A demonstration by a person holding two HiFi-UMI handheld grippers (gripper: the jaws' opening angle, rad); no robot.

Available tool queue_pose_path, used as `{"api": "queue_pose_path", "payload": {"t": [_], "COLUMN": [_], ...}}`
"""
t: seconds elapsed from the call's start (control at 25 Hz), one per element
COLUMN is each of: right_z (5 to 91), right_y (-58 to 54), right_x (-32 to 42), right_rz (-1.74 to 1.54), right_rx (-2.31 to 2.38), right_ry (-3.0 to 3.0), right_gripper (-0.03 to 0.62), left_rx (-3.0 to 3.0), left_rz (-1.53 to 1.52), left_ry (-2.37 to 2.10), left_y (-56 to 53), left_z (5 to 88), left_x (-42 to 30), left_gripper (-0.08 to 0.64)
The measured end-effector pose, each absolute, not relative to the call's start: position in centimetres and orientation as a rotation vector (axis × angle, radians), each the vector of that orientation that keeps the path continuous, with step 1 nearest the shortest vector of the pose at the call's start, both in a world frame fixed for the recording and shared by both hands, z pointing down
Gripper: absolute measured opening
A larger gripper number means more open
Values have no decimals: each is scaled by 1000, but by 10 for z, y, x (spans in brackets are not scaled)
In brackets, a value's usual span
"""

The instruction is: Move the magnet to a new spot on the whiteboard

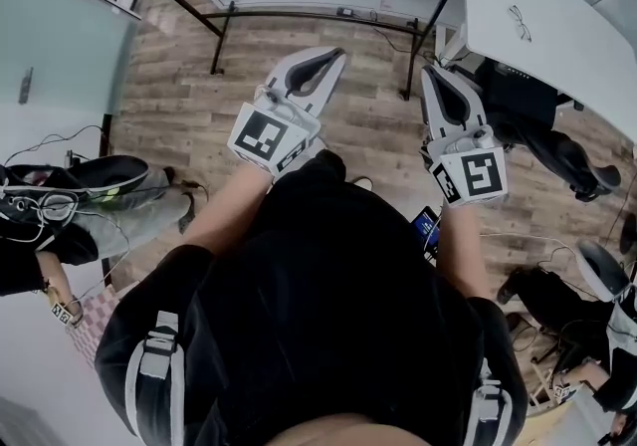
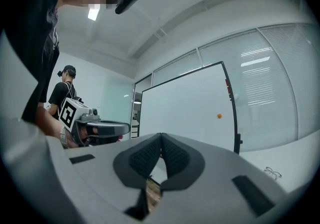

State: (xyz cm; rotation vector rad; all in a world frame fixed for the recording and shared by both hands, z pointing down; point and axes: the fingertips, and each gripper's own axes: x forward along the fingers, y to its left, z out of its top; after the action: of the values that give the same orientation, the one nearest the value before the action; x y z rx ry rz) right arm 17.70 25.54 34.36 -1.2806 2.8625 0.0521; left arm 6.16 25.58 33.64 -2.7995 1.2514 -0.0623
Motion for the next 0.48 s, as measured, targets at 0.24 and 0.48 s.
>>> {"api": "queue_pose_path", "payload": {"t": [0.24, 0.48], "right_z": [336, 334], "right_y": [255, 242], "right_x": [189, 190], "right_rz": [27, 46], "right_rx": [-1260, -1297], "right_ry": [2825, 2813], "right_gripper": [-2, -2], "left_rx": [-2790, -2800], "left_rz": [-65, -70], "left_ry": [1250, 1233], "left_y": [253, 240], "left_z": [332, 335], "left_x": [66, 65], "left_gripper": [5, 5]}}
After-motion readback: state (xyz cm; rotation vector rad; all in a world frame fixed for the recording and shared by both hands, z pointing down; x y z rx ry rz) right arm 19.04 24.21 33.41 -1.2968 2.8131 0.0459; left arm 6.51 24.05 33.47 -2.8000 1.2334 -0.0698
